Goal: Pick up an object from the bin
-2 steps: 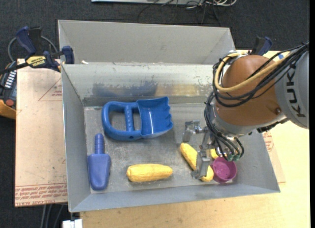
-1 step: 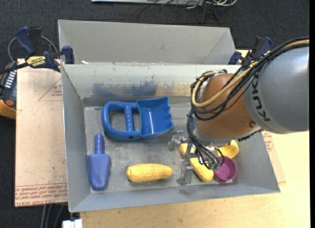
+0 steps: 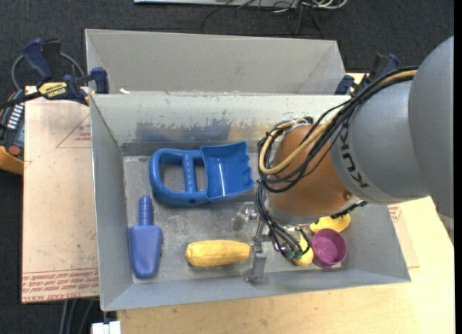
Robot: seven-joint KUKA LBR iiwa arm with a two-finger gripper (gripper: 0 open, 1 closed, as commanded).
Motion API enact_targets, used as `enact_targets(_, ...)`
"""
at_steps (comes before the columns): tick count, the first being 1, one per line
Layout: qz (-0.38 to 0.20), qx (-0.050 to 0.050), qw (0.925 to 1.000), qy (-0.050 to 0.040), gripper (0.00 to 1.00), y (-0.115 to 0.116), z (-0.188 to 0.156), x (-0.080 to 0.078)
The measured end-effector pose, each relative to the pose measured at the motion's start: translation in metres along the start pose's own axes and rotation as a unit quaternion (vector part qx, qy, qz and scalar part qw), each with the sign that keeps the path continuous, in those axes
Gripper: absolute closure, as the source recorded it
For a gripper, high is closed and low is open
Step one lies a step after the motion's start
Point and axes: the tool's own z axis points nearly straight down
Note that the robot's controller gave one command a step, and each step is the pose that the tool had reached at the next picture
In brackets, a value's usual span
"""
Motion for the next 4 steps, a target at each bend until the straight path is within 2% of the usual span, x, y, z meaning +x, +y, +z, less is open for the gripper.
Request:
enact_targets(1,0.033,0.000,0.9994,-0.0030,0.00,0.040,0.025,-0.009)
enact_targets(2,0.027,0.000,0.9996,-0.0002,1.00,0.049,0.025,0.006)
enact_targets(3,0.028,-0.001,0.9996,-0.0002,1.00,0.049,0.025,0.006)
enact_targets(4,0.014,-0.001,0.9999,0.0016,1.00,0.046,-0.063,-0.006)
